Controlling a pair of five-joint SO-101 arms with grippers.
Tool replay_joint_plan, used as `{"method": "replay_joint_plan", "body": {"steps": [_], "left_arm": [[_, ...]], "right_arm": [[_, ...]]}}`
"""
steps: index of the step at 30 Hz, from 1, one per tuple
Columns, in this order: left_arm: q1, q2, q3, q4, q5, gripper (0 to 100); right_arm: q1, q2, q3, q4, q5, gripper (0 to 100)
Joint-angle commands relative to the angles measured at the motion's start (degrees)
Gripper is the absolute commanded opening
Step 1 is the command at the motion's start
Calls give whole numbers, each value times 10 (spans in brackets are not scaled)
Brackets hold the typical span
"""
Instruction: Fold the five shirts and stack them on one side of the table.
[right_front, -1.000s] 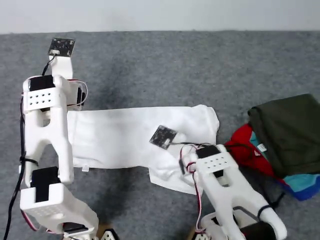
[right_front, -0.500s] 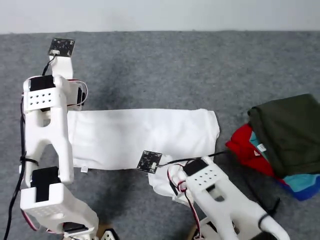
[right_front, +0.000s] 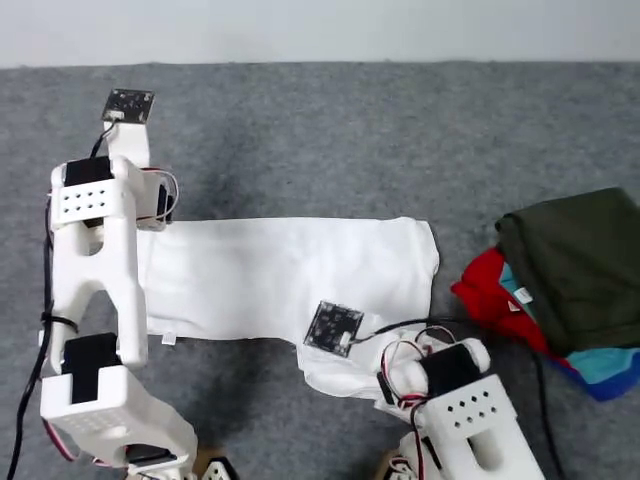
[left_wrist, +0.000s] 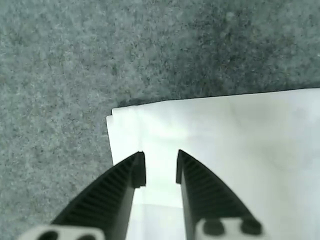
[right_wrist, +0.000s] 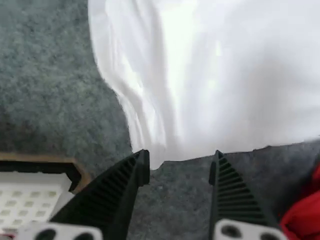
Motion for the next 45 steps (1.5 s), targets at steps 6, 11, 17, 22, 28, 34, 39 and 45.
{"method": "replay_joint_plan", "body": {"steps": [6,11,17,22,28,34,39,45], "left_arm": [[5,-36,-3,3,2,111],[5,-36,-3,3,2,111],[5,-36,-3,3,2,111],[5,-36,-3,3,2,111],[5,-36,-3,3,2,111],[5,-36,-3,3,2,111],[5,-36,-3,3,2,111],[5,-36,-3,3,2,111]], "right_arm": [[-2,14,-4,0,22,208],[11,80,-14,-19,59,205],[20,160,-10,-68,74,204],[21,227,-10,-124,74,203],[24,314,-10,-193,100,24],[25,345,-27,-220,99,11],[52,313,-120,-156,98,11],[110,302,-199,-147,99,11]]}}
